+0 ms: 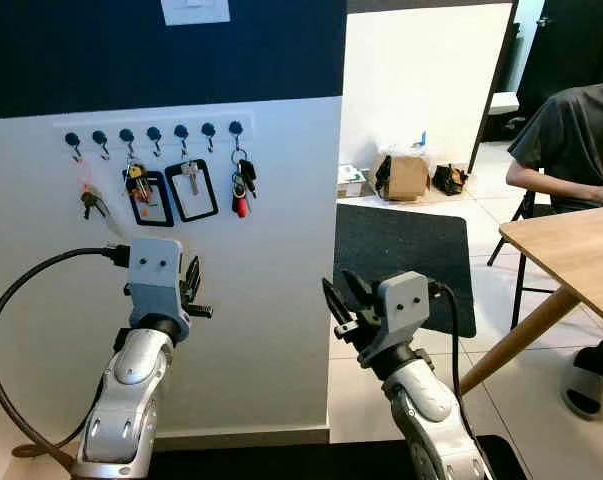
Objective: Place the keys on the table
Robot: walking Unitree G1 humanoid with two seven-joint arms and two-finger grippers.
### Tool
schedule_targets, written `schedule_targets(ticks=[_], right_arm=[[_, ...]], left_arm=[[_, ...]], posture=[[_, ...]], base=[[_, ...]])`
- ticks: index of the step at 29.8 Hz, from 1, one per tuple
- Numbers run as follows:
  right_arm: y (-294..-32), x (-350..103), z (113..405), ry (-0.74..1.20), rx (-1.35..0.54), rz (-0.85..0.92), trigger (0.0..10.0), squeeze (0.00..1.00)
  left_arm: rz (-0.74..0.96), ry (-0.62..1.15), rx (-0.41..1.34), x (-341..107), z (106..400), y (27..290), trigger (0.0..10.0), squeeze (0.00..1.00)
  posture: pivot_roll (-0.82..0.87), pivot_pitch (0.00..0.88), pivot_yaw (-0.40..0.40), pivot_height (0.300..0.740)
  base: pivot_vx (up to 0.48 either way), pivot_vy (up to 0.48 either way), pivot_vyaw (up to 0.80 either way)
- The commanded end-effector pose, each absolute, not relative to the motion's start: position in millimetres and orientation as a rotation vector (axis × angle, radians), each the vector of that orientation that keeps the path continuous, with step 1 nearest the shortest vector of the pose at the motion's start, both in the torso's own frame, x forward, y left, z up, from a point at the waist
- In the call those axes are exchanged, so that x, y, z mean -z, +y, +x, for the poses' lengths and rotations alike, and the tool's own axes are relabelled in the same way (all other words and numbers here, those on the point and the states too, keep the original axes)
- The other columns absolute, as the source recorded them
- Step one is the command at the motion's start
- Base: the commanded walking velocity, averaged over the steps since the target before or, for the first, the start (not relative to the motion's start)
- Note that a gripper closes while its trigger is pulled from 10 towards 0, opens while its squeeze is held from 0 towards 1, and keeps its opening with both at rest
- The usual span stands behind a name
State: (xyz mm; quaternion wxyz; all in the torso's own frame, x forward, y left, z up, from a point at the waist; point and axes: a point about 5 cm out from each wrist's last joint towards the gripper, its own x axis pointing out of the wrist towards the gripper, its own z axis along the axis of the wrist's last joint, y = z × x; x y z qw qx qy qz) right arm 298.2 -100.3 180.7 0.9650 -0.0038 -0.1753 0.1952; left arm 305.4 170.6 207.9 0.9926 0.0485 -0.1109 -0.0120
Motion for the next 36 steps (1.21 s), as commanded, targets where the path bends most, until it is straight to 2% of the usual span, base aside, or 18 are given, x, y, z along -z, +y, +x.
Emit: schedule_targets(ticks=[1, 12, 20, 27, 30, 33, 34, 36], right_arm=[[-100, -177, 299, -0.347, -0.392, 0.002, 10.0, 0.0], [-102, -182, 306, -0.361, -0.387, -0.004, 10.0, 0.0], [-106, -184, 306, -0.359, -0.342, 0.01, 10.0, 0.0], [-91, -179, 304, -0.347, -0.367, 0.037, 10.0, 0.0], [-96, -177, 305, -0.336, -0.41, 0.009, 10.0, 0.0], [-101, -180, 308, -0.339, -0.407, -0.003, 10.0, 0.0], [-104, -180, 309, -0.341, -0.402, -0.007, 10.0, 0.0], [-107, -188, 313, -0.364, -0.366, 0.008, 10.0, 0.0]], left_arm=[[0.142, -0.186, 0.033, -199, 305, 172, 10.0, 0.0], [0.129, -0.196, 0.026, -204, 306, 172, 10.0, 0.0], [0.137, -0.165, 0.049, -201, 310, 163, 10.0, 0.0], [0.125, -0.113, 0.083, -204, 317, 169, 10.0, 0.0], [0.15, 0.015, 0.015, -193, 319, 174, 10.0, 0.0], [0.133, 0.066, -0.02, -191, 320, 177, 10.0, 0.0], [0.096, 0.061, -0.031, -194, 319, 178, 10.0, 0.0], [0.067, -0.019, -0.094, -211, 319, 185, 10.0, 0.0]], posture=[[0.05, 0.047, 0.096, 0.74], [0.06, 0.042, 0.093, 0.74], [0.05, 0.083, 0.098, 0.74], [0.08, 0.083, 0.075, 0.74], [0.09, 0.079, 0.044, 0.74], [0.08, 0.073, 0.052, 0.74], [0.08, 0.085, 0.049, 0.74], [0.09, 0.058, 0.074, 0.74]], base=[[0.0, 0.0, 0.0], [0.0, 0.0, 0.0], [0.0, 0.0, 0.0], [0.0, 0.0, 0.0], [0.0, 0.0, 0.0], [0.0, 0.0, 0.0], [0.0, 0.0, 0.0], [0.0, 0.0, 0.0]])
